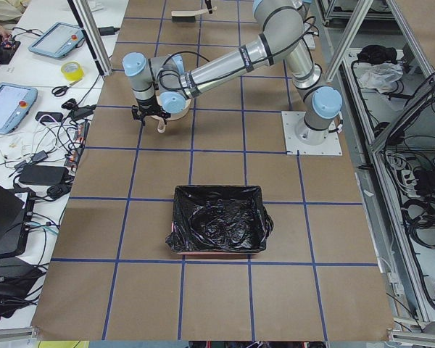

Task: Sweep and dump trash into bin
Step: 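Grasp the white brush handle with the right gripper and lift it, then carry the brush with the right gripper toward the sponge, banana and potato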

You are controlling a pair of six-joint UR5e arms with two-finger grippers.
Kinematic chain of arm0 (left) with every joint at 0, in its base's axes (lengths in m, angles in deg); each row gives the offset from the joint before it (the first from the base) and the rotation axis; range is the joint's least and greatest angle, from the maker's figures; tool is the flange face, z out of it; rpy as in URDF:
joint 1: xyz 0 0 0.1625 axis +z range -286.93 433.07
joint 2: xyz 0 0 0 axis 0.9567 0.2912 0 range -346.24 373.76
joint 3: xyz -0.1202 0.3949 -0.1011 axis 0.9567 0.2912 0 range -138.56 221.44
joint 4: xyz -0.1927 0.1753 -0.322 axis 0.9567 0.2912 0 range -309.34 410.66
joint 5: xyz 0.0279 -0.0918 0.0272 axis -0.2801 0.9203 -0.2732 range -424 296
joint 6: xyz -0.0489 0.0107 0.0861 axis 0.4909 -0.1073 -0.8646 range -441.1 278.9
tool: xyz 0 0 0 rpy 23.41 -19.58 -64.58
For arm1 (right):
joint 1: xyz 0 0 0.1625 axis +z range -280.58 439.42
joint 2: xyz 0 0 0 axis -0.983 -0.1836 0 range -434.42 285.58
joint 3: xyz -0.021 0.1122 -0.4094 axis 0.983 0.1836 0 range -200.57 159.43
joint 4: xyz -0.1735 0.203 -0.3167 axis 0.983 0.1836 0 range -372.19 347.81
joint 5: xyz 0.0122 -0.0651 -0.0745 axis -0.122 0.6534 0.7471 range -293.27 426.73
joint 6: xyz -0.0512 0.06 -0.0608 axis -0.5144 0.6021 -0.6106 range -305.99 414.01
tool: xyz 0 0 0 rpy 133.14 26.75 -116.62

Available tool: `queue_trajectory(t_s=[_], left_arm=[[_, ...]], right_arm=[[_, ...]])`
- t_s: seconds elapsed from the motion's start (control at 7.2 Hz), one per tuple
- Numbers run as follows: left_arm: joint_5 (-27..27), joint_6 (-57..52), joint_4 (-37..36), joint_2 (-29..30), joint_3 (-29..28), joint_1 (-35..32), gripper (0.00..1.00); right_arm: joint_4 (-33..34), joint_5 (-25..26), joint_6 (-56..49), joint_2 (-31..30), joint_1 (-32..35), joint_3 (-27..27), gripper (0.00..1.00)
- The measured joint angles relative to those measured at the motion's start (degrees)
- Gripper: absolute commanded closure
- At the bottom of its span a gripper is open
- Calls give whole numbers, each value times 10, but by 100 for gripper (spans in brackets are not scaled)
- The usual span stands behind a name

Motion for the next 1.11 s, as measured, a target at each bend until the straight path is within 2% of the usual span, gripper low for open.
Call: queue_trajectory(t_s=[0.28,0.56,0.69,0.83,1.11], left_arm=[[0,4,-3,-3,30,1,0],[-1,0,-6,-5,40,4,1],[0,-6,-6,-4,37,4,12],[3,-9,-6,-4,35,4,14],[7,-8,-6,-3,31,3,36]], right_arm=[[-1,-1,1,2,0,2,89],[-4,-3,10,-2,2,7,89],[-17,-3,28,-5,8,21,91],[-44,-3,60,-8,23,41,92],[-88,-1,164,-12,91,65,92]])
